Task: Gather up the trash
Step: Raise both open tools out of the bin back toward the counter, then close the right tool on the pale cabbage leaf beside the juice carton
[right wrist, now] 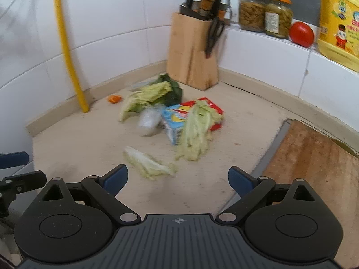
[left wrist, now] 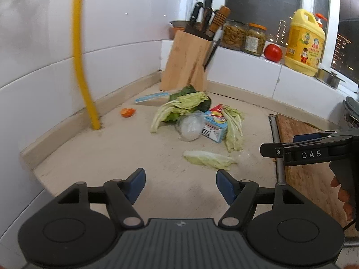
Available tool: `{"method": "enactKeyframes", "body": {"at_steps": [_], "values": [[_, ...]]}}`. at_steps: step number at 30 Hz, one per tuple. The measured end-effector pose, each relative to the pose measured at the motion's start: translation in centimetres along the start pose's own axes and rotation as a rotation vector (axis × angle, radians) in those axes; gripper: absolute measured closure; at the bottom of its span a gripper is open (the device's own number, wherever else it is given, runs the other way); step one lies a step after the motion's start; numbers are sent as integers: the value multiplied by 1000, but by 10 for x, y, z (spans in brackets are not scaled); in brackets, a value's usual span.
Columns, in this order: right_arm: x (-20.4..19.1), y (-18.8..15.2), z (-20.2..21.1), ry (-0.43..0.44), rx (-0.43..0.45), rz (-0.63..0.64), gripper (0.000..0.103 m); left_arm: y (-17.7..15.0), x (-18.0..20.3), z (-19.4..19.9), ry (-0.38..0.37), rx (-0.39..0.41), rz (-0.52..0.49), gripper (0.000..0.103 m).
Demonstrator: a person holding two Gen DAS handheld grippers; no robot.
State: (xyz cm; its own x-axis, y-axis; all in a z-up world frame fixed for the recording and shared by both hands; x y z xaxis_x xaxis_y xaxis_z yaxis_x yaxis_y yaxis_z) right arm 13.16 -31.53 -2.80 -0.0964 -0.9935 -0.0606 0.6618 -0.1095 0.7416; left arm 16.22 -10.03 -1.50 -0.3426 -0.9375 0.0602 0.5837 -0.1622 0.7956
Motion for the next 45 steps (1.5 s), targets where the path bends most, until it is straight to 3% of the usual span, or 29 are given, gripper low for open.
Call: {"method": "enactKeyframes", "body": {"at_steps": [12,22,31,40,42,45], "values": [[42,7,-16,-30,-6,-81,4,24,31,-60,-74,-69,-72,39],[63,10,-31,-41,-16,-124,4,28,39,-117,-41,-170,-60,39],[74,16,-45,-27,-23,-146,4,34,49,-146,-41,-227,-13,39],[85,18,-53,-28,-30,-162,4,38,65,-164,17,-216,-71,34],[86,18,-54,-33,-30,-160,4,40,66,-164,29,-196,-96,37],[87,22,-59,-24,-30,-157,4,40,62,-162,48,-168,-124,54]]}}
Point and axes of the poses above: each gripper's, at about its wrist camera, not at the fingertips, and z roughly against the way its jaws point, x to its right, y to its top, the point moved 3 cm from there along -z, roughly the way its jaws point, and after that the axes turned 5 degrees about -z, right-handed, at the moved point
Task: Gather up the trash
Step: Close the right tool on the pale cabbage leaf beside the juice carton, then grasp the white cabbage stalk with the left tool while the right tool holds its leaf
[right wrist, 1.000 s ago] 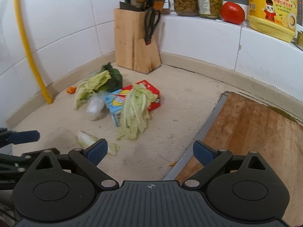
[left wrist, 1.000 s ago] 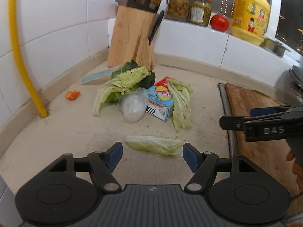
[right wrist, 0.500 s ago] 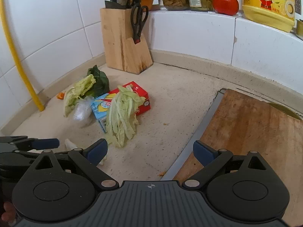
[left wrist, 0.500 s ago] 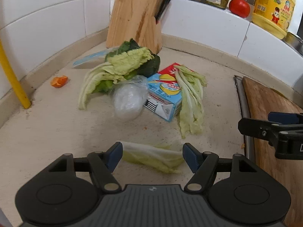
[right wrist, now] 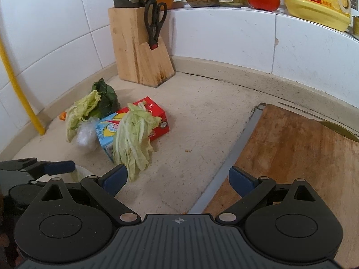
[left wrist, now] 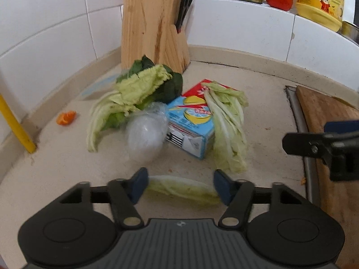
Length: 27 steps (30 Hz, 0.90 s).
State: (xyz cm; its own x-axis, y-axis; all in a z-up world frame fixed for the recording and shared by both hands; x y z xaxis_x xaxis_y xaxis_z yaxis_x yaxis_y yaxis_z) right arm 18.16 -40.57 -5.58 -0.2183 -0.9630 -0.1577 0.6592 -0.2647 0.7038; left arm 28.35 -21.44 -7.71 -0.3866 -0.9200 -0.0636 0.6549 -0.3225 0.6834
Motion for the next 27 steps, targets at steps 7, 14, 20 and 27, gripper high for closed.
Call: {"method": "enactKeyframes", "body": {"at_steps": [7,14,20,27], "values": [[-13,16,-20,36,-9,25,4,-9,-19,10,-46,-25,43,81],[-27,22,-51,94,-64,12,3,-18,-23,23,-83,-37,71,90],[-37,18,-75,153,-117,10,37,-22,-34,27,-112,-46,117,75],[-23,12,-56,240,-163,-54,79,-10,-17,36,-88,32,-305,48]]}}
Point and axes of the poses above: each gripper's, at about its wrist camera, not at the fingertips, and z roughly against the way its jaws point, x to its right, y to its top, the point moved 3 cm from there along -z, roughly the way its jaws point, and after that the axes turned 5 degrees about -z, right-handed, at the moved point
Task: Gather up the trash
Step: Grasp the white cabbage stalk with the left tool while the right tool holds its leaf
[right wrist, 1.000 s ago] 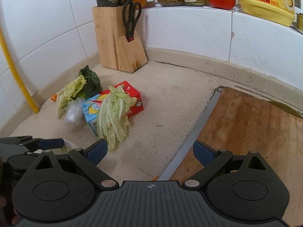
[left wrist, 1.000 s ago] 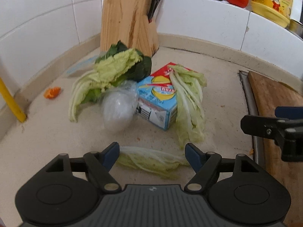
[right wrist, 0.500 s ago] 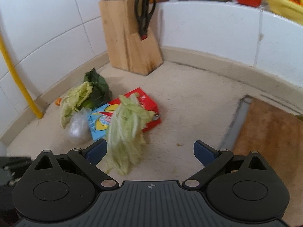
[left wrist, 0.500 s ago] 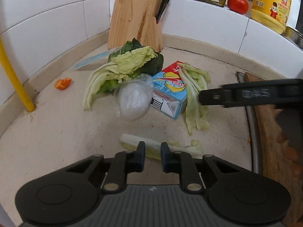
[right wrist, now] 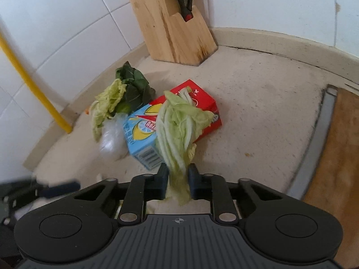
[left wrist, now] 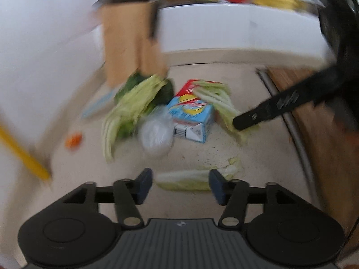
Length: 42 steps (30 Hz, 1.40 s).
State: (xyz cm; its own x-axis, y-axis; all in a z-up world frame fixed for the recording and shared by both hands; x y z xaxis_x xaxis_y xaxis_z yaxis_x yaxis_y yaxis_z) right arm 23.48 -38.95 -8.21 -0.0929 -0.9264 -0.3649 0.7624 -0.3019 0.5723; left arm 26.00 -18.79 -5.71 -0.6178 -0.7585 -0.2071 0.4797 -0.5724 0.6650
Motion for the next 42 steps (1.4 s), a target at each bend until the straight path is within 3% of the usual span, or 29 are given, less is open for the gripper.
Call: {"method": "enactKeyframes", "body": {"at_steps": [6,8,10,13,15,17,18,19,20,22,25,27,29,33,35,39,42], "values": [[3,-15,44,96,3,-12,80,6,8,-29,-110,-74,-272,45],[3,-19,54,115,0,-6,80,10,5,-33,-130,-69,-304,39],[2,-24,61,118,-2,3,80,15,0,-39,-178,-98,-296,39],[3,-25,61,88,-2,23,67,16,-9,-43,-263,-145,-232,51],[6,-23,58,70,3,4,41,14,-10,-42,-282,-166,-226,51],[7,-21,56,64,20,-10,32,12,-8,-39,-275,-187,-218,55],[7,-20,55,57,26,-6,31,11,-6,-35,-260,-201,-212,57],[6,-19,54,55,28,-3,31,8,-2,-31,-247,-220,-217,72],[6,-18,53,57,31,-5,30,5,3,-25,-293,-247,-200,94],[7,-16,50,55,31,-7,26,-2,10,-15,-352,-284,-172,96],[12,-12,45,26,38,-7,23,-10,23,-2,-241,-257,-286,96],[15,-10,43,9,42,-15,21,-8,26,1,-194,-195,-386,92],[17,-9,41,10,36,-18,20,-2,28,-4,-189,-161,-504,69],[16,-10,35,20,15,-18,20,10,29,-23,-232,-160,-698,61],[15,-11,35,27,9,-16,19,15,24,-31,-270,-149,-741,59],[15,-15,33,47,-9,-16,18,31,12,-47,-388,-222,-684,50],[15,-13,31,46,-9,-11,18,33,-8,-65,-487,-338,-465,41]]}}
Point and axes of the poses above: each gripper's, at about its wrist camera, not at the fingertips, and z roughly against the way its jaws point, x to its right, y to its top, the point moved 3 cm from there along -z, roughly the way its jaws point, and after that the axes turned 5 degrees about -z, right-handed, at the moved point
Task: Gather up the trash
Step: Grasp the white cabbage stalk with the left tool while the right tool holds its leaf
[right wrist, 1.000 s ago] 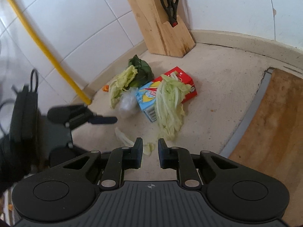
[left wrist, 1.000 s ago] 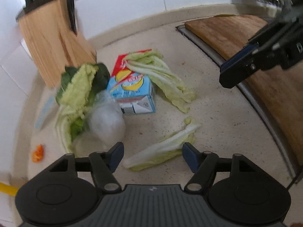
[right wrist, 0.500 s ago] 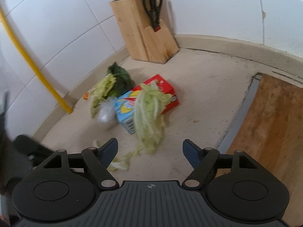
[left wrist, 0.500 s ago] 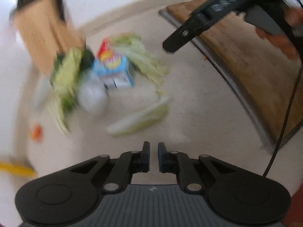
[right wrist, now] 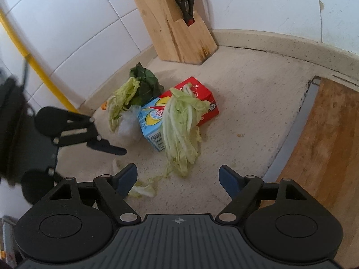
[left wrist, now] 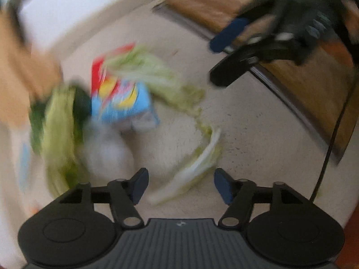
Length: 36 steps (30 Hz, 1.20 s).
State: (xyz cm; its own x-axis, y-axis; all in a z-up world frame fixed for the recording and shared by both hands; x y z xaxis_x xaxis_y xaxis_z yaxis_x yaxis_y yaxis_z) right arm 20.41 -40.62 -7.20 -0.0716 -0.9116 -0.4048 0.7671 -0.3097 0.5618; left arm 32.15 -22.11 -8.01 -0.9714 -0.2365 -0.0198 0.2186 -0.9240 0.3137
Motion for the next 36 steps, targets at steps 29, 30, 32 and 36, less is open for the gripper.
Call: {"method": "enactKeyframes", "body": {"at_steps": [29,30,32,36], "values": [[-9,44,-20,-146,110,93,20,-71,58,28,168,191,626,92],[-11,45,-25,-146,104,101,18,-70,58,27,179,194,630,91],[-18,44,-35,-133,78,111,18,-69,59,25,191,200,626,74],[-19,38,-48,-118,46,94,34,-66,62,20,255,196,593,54]]}}
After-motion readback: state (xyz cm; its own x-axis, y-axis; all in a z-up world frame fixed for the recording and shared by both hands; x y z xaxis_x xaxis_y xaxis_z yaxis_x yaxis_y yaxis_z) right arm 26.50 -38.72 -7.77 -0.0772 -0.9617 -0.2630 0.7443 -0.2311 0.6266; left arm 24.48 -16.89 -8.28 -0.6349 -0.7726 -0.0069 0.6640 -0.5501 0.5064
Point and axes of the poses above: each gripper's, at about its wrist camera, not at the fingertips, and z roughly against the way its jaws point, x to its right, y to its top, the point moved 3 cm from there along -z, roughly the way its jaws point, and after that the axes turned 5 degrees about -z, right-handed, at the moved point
